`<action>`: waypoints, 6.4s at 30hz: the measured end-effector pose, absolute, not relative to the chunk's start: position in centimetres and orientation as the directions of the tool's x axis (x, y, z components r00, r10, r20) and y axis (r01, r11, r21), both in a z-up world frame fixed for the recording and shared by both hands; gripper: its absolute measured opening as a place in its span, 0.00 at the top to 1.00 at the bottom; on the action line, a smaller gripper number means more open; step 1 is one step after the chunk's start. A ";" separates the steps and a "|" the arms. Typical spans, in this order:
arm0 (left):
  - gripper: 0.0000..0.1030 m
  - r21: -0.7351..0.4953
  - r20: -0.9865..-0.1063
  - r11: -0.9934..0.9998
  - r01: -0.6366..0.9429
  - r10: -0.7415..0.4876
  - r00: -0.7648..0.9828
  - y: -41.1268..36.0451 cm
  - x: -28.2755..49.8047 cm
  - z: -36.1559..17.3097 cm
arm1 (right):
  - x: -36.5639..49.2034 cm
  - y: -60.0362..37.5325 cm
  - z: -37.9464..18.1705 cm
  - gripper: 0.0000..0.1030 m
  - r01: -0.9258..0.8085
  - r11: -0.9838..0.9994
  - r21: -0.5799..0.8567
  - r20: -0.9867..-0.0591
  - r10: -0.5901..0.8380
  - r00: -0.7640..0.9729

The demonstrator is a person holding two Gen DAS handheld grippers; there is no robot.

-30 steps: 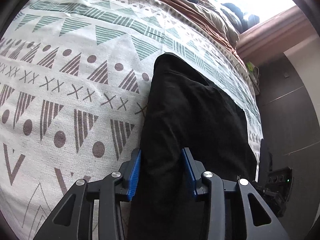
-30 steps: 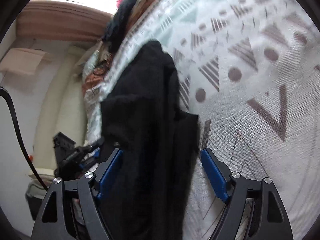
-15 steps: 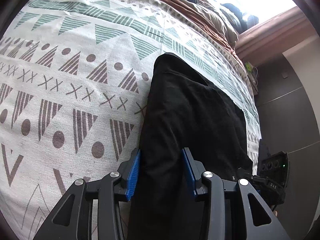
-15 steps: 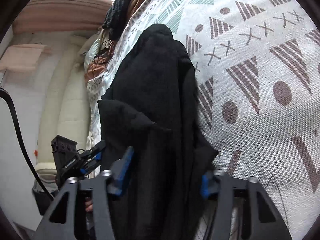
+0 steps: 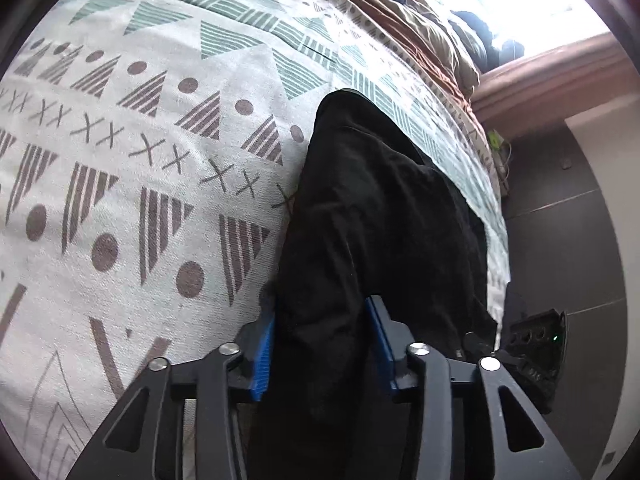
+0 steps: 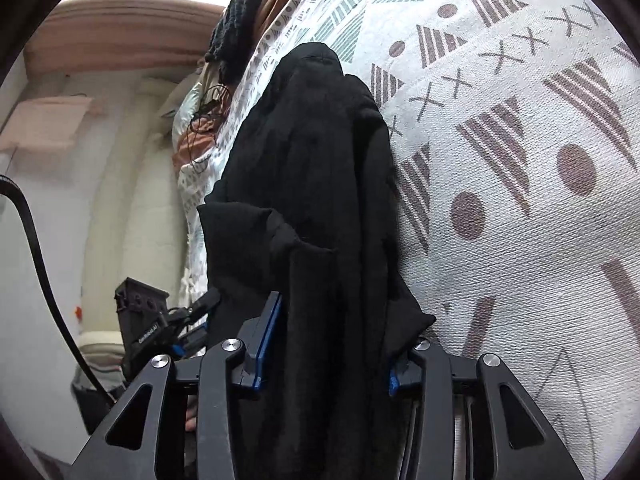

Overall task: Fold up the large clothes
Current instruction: 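Close both tools on the end of the folded black shirt, then lift the folded shirt with both tools and carry it toward the headboard, then lower the folded shirt onto the bed corner by the headboard with both tools, then open both tools and pull them back from the placed shirt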

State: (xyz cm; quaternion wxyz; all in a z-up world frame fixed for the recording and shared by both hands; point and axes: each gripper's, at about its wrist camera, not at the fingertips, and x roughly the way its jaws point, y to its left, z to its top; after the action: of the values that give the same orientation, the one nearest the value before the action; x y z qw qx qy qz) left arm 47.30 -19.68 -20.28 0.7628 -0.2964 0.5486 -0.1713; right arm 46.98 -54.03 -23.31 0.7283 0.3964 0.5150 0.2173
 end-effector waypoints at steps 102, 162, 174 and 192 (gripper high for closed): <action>0.74 -0.280 -0.799 0.897 -0.343 -0.020 0.601 48.2 37.7 -4.2 | 48.8 22.6 -17.2 0.82 -0.431 0.143 0.891 -0.195 0.978 -0.080; 0.48 -0.475 -0.751 0.656 -0.587 0.045 0.659 48.9 22.6 -15.1 | 52.4 21.5 -26.0 0.86 -0.195 0.390 0.900 -0.393 0.919 0.024; 0.39 -0.352 -0.834 0.663 -0.661 0.098 0.543 45.8 19.3 -15.0 | 50.2 19.6 -24.8 0.67 -0.204 0.566 0.799 -0.564 0.822 0.075; 0.11 -0.272 -0.755 0.751 -0.602 0.222 0.617 35.5 17.5 -5.8 | 46.2 9.3 -16.0 0.28 -0.409 0.573 0.710 -0.569 0.809 0.146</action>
State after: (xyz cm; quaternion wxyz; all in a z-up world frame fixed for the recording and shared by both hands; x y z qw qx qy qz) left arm 17.48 35.54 -5.78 0.8609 -0.2595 0.3661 0.2395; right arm 46.22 9.30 -15.96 0.7302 0.1990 0.5032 0.4172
